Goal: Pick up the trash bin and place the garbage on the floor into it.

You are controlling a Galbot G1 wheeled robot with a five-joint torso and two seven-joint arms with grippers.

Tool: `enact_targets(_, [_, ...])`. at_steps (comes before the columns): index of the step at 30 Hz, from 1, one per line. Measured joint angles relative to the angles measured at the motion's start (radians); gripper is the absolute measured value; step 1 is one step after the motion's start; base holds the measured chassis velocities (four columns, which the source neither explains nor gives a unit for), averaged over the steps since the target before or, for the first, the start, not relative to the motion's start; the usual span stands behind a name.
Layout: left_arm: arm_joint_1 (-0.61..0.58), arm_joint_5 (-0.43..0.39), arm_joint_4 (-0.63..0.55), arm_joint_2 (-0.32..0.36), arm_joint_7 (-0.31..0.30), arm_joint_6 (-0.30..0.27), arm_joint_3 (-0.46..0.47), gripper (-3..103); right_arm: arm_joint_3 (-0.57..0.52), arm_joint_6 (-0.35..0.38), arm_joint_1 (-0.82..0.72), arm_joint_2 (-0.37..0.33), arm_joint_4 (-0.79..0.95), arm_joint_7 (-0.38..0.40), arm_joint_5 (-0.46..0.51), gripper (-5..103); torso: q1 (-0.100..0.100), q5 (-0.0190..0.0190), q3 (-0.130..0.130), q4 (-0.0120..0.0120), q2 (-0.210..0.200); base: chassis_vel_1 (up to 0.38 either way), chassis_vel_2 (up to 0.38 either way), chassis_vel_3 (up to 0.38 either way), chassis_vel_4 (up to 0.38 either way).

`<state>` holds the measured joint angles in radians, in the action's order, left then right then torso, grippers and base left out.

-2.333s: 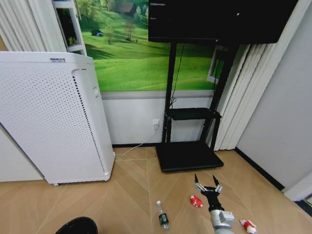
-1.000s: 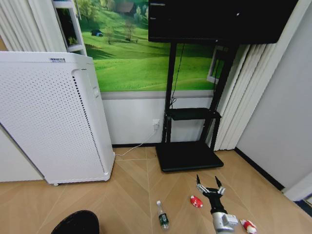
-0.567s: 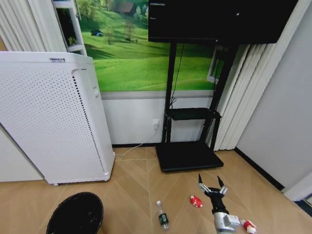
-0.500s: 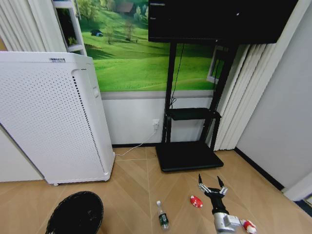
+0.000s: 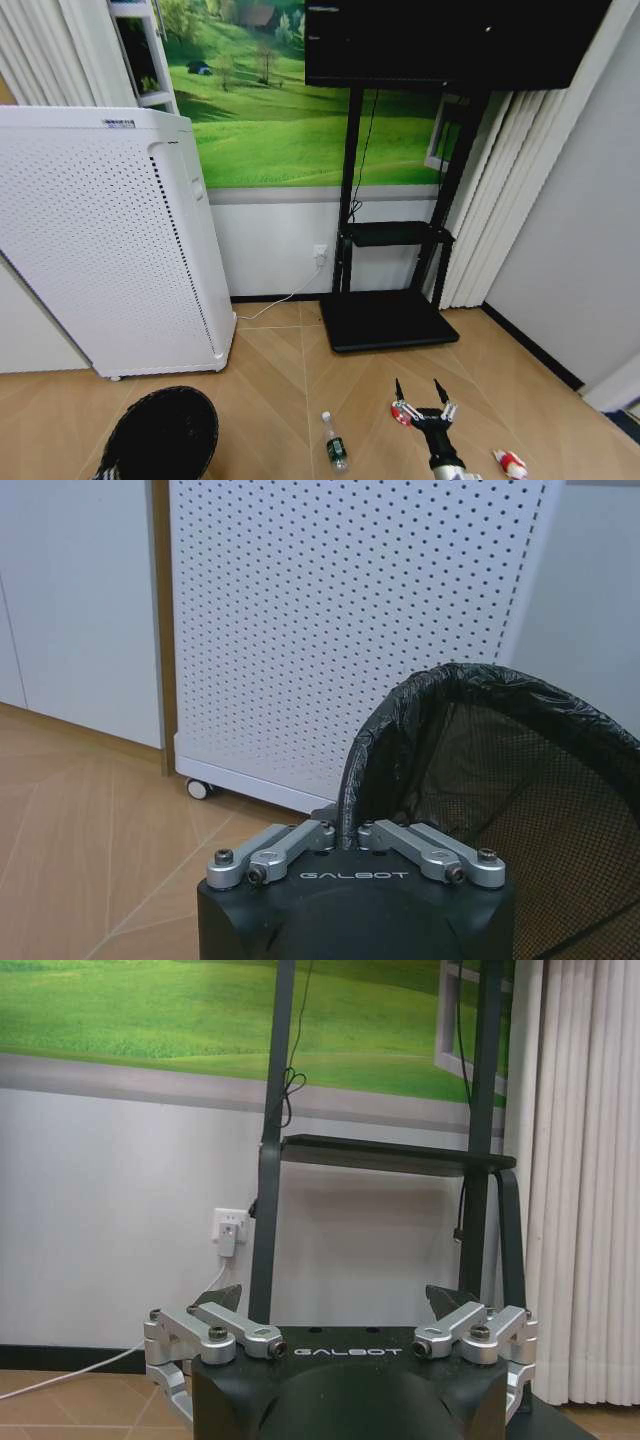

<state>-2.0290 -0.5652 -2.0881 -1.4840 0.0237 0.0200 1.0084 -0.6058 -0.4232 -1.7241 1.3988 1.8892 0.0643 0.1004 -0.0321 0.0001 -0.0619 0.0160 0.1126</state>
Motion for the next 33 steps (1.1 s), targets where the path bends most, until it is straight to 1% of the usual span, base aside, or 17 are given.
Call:
enact_targets(11, [0.006, -0.002, 0.011, -0.003, -0.004, 0.01, 0.0, 3, 0.004, 0.005, 0.015, -0.007, -0.011, 0.0, -0.003, 100, 0.0, -0.0002, 0.0, -0.0001, 0.0, 0.186, 0.178, -0.172, -0.193])
enact_targets(20, [0.017, -0.004, 0.009, 0.0, -0.011, -0.01, -0.008, 3, -0.001, 0.023, 0.038, -0.023, -0.02, 0.027, 0.012, 100, 0.0, -0.0003, 0.0, 0.0, 0.0, 0.297, 0.28, -0.278, -0.284])
enact_targets(24, [0.026, -0.006, 0.005, -0.001, -0.031, -0.023, -0.019, 3, -0.002, 0.038, 0.049, -0.032, -0.024, 0.033, 0.013, 100, 0.0, -0.0002, 0.0, 0.0002, 0.0, 0.208, 0.186, -0.209, -0.207])
enact_targets(26, [0.028, -0.006, 0.003, -0.001, -0.034, -0.029, -0.024, 3, 0.001, 0.06, 0.054, -0.038, -0.021, 0.042, 0.013, 100, 0.0, -0.0003, 0.0, 0.0, 0.0, 0.104, 0.026, -0.051, -0.108])
enact_targets(27, [0.034, -0.005, 0.0, 0.0, -0.036, -0.035, -0.029, 3, 0.005, 0.092, 0.07, -0.051, -0.019, 0.054, 0.017, 100, 0.0, -0.0003, 0.0, -0.0002, 0.0, 0.0, 0.0, 0.0, 0.0])
enact_targets(28, [0.038, -0.004, -0.002, 0.0, -0.038, -0.039, -0.032, 3, 0.006, 0.103, 0.083, -0.056, -0.024, 0.063, 0.018, 100, 0.0, 0.0001, 0.0, -0.0003, 0.0, 0.002, -0.02, 0.067, 0.004])
enact_targets(33, [0.055, -0.001, -0.011, 0.0, -0.048, -0.056, -0.044, 3, 0.007, 0.112, 0.114, -0.072, -0.061, 0.083, 0.018, 100, 0.0, 0.0002, 0.0, -0.0001, 0.0, -0.066, -0.039, 0.07, 0.047])
